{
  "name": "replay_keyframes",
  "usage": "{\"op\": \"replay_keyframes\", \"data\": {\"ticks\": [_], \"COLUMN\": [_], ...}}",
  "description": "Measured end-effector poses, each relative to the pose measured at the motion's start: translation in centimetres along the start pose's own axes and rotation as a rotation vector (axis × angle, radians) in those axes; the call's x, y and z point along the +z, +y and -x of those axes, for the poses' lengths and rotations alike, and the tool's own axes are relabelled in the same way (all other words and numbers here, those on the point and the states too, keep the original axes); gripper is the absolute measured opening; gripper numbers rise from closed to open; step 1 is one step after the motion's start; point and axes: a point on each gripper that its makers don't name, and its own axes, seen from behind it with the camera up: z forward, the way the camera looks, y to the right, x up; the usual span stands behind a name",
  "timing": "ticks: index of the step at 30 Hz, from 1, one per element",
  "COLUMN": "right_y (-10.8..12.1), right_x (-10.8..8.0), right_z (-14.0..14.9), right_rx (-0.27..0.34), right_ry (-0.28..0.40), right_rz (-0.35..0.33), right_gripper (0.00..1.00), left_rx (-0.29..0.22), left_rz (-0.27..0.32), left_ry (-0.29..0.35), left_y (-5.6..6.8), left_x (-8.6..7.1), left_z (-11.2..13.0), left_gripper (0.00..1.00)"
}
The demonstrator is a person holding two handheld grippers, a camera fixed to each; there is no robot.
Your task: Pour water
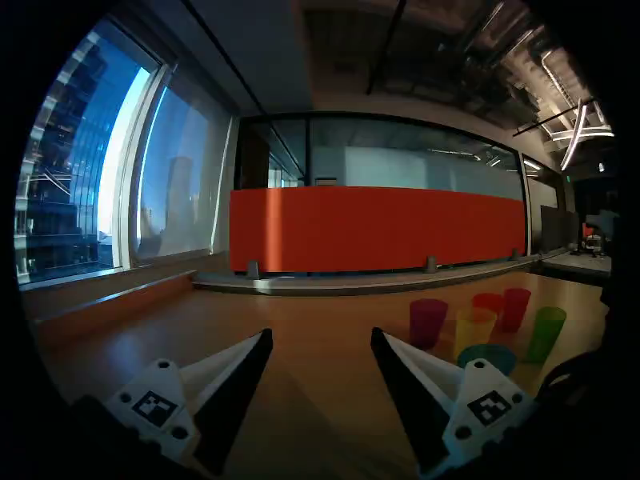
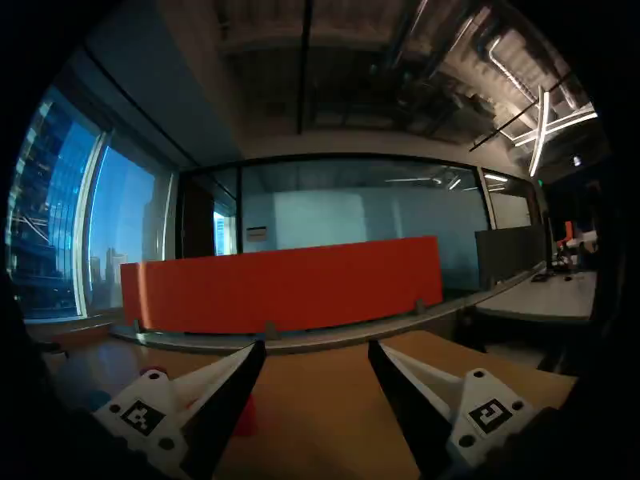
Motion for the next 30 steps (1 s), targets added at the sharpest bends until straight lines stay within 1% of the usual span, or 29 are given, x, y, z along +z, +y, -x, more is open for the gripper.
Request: {"op": "replay_keyframes", "data": {"ticks": [12,20,26,30], "right_y": [-2.2,-2.8,-3.0,-2.9], "right_x": [0.8,0.9,0.8,0.8], "right_z": [2.8,5.6,6.8,7.5], "right_rx": [-0.056,-0.058,-0.071,-0.060], "right_ry": [-0.012,-0.039,-0.039,-0.043], "right_rz": [-0.037,-0.048,-0.067,-0.069], "right_gripper": [0.99,0.99,0.99,0.99], "left_rx": [0.000,0.000,0.000,0.000], "left_rz": [0.000,0.000,0.000,0.000], "left_ry": [0.000,0.000,0.000,0.000], "left_y": [0.0,0.1,0.0,0.0], "left_x": [0.0,0.1,0.0,0.0], "left_z": [0.0,0.1,0.1,0.1], "left_gripper": [0.91,0.91,0.91,0.91]}}
